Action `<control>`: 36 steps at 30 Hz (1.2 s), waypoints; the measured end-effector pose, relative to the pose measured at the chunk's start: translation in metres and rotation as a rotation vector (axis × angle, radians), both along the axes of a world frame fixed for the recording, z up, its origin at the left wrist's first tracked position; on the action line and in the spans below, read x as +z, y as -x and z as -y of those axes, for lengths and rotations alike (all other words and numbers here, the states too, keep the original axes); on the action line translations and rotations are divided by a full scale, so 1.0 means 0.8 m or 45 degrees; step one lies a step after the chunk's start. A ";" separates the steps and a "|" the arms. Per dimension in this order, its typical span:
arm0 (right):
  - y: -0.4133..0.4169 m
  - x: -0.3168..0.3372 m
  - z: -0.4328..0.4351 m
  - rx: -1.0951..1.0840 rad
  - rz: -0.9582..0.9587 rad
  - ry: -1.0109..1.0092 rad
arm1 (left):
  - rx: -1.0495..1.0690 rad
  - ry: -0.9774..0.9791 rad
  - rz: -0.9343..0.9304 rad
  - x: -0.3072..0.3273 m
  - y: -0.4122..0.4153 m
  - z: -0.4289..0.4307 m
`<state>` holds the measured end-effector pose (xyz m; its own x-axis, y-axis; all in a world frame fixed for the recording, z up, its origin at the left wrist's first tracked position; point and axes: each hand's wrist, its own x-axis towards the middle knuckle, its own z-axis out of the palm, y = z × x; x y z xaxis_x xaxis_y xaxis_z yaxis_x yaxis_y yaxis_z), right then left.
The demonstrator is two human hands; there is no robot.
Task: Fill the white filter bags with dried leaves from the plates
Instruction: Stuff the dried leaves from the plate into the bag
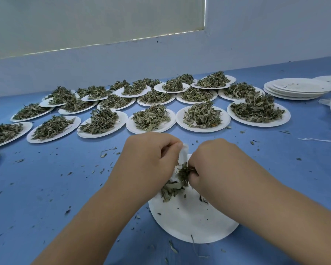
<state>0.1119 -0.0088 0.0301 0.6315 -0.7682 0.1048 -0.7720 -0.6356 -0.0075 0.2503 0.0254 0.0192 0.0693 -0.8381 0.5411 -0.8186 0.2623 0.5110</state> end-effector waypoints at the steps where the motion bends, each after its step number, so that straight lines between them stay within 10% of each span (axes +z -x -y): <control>1: 0.000 -0.003 0.001 0.009 -0.006 0.021 | 0.000 -0.002 0.008 -0.001 0.000 0.000; 36: 0.014 0.001 0.005 0.165 1.039 -0.243 | 0.067 -0.097 -0.272 0.004 -0.002 -0.004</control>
<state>0.1011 -0.0131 0.0307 0.4987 -0.7459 0.4415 -0.3992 -0.6498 -0.6469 0.2521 0.0284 0.0224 0.2200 -0.8682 0.4448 -0.7013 0.1762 0.6908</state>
